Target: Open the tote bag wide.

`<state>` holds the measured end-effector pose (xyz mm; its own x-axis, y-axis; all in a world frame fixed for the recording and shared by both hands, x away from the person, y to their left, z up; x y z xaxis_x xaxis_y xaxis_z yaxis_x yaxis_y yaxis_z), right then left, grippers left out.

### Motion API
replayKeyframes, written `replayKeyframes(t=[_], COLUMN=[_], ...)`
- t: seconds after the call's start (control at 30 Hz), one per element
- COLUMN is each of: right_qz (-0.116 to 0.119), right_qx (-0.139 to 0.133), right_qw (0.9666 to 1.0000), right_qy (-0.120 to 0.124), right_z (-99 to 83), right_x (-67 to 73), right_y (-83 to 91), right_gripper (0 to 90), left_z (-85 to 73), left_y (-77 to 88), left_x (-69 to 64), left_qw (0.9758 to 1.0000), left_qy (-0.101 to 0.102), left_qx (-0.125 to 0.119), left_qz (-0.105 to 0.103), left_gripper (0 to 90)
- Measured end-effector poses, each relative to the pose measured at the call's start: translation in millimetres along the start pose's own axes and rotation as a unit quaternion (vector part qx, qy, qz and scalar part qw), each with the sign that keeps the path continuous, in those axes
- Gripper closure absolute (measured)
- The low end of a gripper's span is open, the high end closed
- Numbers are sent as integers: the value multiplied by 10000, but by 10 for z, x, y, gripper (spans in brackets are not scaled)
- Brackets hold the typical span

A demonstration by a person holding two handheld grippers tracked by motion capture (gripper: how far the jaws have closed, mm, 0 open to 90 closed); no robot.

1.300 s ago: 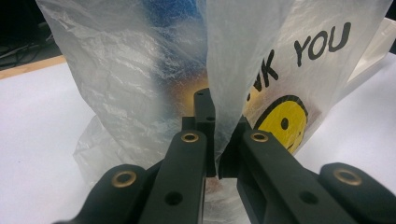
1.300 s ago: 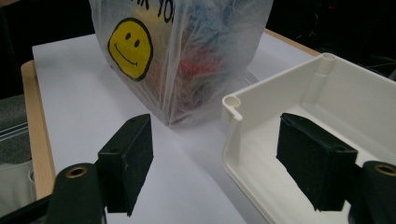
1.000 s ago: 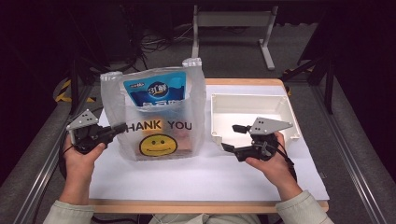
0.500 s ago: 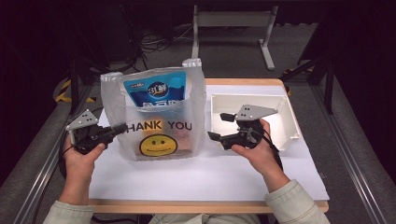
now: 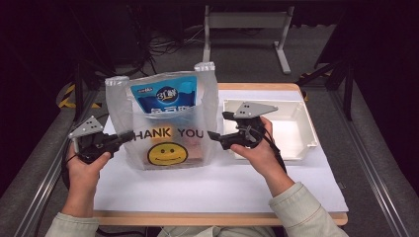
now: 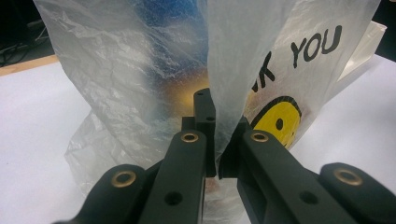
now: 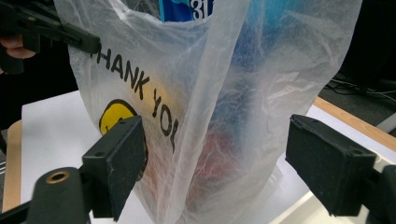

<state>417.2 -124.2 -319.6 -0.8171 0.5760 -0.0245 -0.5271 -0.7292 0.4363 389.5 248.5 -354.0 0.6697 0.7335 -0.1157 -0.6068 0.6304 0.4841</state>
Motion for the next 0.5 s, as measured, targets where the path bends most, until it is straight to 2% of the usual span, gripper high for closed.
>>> replayKeyframes(t=[0.17,0.33,0.43,0.5], right_qz=[102,31,-81,-61], right_qx=[-65,-45,1,28], right_qw=[9999,10000,10000,10000], right_qy=[-42,23,45,53], right_z=[38,86,113,129], right_x=[5,36,34,31], right_y=[-59,-130,-155,-179], right_gripper=[220,248,292,354], left_z=[3,3,1,2], left_y=[3,1,3,4], left_x=[6,1,0,-3], left_qw=[10000,10000,10000,10000], left_qy=[-56,-43,-31,-6], left_qx=[-10,-17,-16,-32], left_qz=[-28,-43,-59,-84], left_gripper=[896,895,894,893])
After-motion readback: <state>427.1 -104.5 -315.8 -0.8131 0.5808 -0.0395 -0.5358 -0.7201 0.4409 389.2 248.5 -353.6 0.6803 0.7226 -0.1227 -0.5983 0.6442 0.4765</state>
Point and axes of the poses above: each handheld gripper's, and its own axes: y roughly backward along the jaws, z roughly out of its top, x roughly to its left, the point moved 3 cm from there along -y, roughly forward along the jaws, and after that the axes turned 2 degrees about x, right-handed, at the moved point
